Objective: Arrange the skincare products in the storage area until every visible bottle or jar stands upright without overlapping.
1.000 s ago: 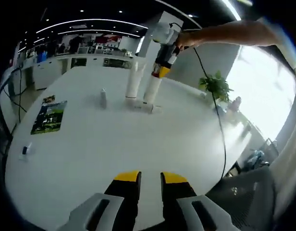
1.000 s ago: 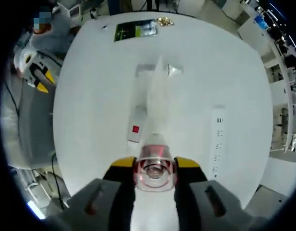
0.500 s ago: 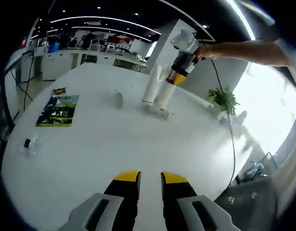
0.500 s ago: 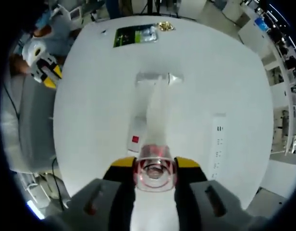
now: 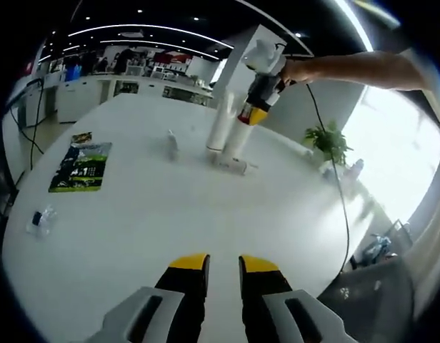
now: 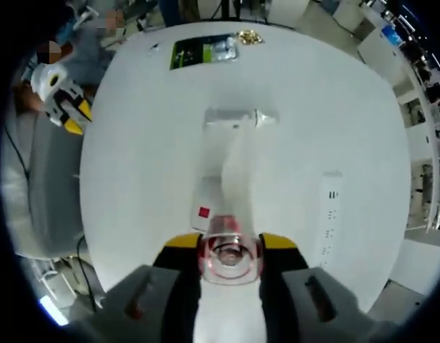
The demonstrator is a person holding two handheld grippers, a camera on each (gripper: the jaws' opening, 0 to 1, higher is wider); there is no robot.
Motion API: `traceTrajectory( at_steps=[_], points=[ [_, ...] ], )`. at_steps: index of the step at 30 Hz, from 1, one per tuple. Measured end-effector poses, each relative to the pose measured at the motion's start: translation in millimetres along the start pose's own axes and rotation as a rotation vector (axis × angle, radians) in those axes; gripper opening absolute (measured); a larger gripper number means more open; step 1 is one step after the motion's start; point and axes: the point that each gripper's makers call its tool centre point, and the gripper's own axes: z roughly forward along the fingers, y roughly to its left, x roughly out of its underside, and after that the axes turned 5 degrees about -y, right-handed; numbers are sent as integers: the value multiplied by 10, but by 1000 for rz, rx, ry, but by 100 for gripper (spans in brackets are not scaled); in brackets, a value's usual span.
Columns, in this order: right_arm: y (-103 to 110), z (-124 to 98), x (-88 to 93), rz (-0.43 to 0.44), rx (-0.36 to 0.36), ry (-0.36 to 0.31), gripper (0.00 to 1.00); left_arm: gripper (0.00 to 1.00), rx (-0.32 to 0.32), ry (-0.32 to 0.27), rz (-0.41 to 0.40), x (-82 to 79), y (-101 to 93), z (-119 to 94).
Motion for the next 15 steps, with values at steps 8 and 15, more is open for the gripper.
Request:
traceTrajectory(
  at_steps=[8,15],
  points=[
    [-41,30,-5,4,-7,-9,30,18,-3,11,1,28,20,13],
    [32,7,-24,18,-6,-22,31,18,3,31,27,71,-7,25]
  ],
)
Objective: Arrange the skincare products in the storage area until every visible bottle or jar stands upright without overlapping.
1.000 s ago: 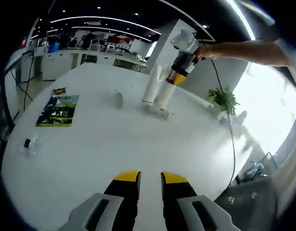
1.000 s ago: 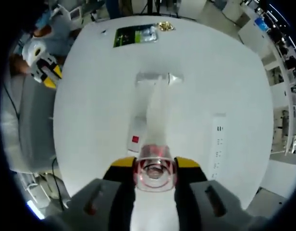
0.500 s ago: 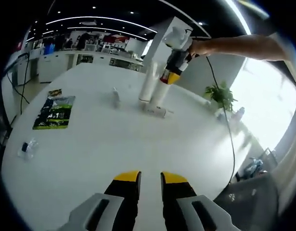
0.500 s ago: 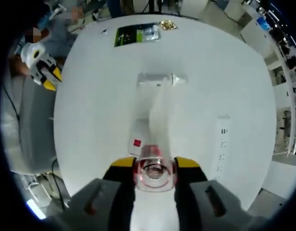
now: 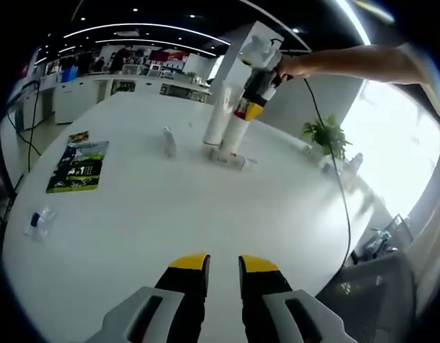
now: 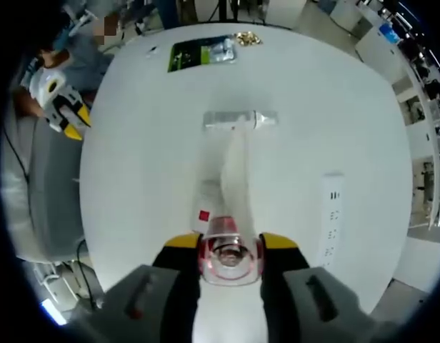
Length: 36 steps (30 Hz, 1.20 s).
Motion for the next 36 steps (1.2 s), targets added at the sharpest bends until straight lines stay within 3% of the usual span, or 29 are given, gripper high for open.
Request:
traceTrajectory(
  at_steps=[4,11,17,25,29,31,34,36],
  points=[
    [25,-2,-3,17,-8,-2,32,18,6,5,9,20,-1,8],
    [-15,38,53,-32,5,9,38,18,10,5,5,23,-7,6],
    [-52,61,171,0,6,8,42,18,6,6,4,31,3,3],
    [88,164,512,191,2,-23,47,18,5,14,-5,53,13,1],
    [171,334,656,329,0,-111,47,18,1,15,-14,54,14,-4],
    [328,401,702,376,1,-135,47,18,-5,9,-21,42,24,-8],
    [470,531,798,437,-11,-162,46,18,-7,8,-38,40,37,-5],
    [488,624,856,424,6,-182,46,19,2,4,-46,36,29,2]
  ],
)
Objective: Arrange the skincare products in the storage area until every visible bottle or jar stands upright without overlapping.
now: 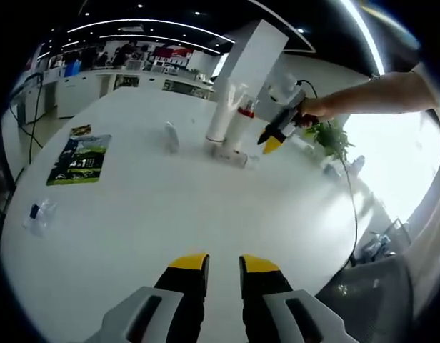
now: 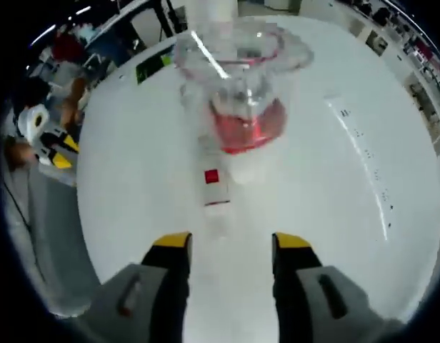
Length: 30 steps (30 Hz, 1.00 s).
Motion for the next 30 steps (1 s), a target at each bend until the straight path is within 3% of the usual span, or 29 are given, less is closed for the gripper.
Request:
traceTrajectory(
  at_steps=[3,5,11,14,18,21,24,27,28,30],
  points=[
    [69,107,14,-14,0,-35,45,23,59,-41,-48,-75,-100,8],
    [110,185,1,-34,-5,-66,43,23,60,-40,-36,-69,-96,6],
    [123,346,32,-55,1,-65,36,23,46,-12,-35,-1,-60,24],
    [105,379,-22,-63,9,-99,36,23,46,-4,-37,25,-54,34],
    [132,455,-18,-66,4,-99,35,23,46,10,-31,58,-54,41],
    [89,465,-34,-127,32,-121,28,23,42,11,-34,65,-43,37],
    [67,465,-34,-110,46,-140,21,23,36,12,-37,71,-26,32],
    [128,459,-36,-108,57,-139,20,23,37,11,-35,67,-34,29],
    [215,454,20,-54,35,-104,19,23,40,10,-31,64,-41,26],
    [363,438,-22,-99,1,-119,19,23,41,4,-27,51,-48,18]
  ],
)
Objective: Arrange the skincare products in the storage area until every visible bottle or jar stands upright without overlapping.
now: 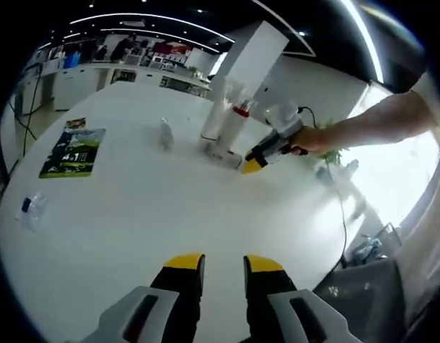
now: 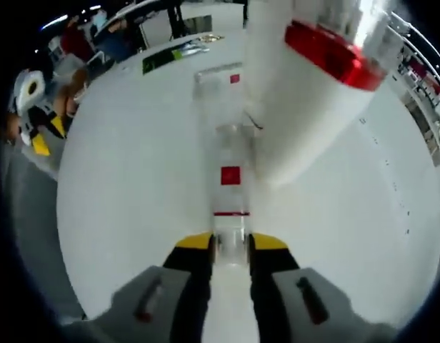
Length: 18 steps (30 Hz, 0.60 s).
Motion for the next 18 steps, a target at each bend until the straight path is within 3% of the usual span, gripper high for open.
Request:
traceTrajectory(
  at_steps=[8,12,15,18],
  points=[
    [440,-270,-195,-28,-29,-56,18,22,32,-21,3,-68,-109,-37],
    [605,-423,-251,-38,-13,-97,18,22,77,-67,-23,-200,-234,-122],
    [752,-532,-274,-27,3,-136,18,22,88,-69,26,-262,-301,-186],
    [946,-645,-320,-41,9,-179,18,22,100,-91,16,-367,-361,-257]
  ],
)
